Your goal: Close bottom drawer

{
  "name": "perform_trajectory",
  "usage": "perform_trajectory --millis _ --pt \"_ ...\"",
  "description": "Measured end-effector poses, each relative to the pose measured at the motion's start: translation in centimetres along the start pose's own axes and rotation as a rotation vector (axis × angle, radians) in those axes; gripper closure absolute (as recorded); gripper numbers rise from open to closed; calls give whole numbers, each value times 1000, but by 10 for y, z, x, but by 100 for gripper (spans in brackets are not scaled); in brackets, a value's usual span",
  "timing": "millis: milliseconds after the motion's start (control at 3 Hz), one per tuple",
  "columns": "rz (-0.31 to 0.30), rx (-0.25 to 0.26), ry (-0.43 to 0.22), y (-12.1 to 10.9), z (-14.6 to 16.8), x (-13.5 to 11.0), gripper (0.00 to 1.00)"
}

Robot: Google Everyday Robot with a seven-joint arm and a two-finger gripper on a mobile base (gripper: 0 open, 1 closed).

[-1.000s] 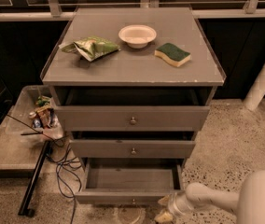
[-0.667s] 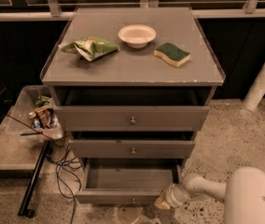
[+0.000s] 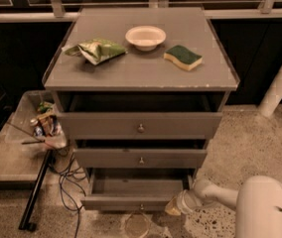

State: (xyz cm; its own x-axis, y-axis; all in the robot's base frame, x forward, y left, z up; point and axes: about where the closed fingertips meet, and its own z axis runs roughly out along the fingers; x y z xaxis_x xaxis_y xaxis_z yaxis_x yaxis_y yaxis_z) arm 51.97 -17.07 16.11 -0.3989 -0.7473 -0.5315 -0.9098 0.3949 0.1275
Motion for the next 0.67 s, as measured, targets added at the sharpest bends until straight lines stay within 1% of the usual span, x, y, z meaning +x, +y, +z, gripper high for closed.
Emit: perform_trajectory --millis 333,667 --pt "0 0 0 2 0 0 86" --pt "0 0 0 1 0 0 61"
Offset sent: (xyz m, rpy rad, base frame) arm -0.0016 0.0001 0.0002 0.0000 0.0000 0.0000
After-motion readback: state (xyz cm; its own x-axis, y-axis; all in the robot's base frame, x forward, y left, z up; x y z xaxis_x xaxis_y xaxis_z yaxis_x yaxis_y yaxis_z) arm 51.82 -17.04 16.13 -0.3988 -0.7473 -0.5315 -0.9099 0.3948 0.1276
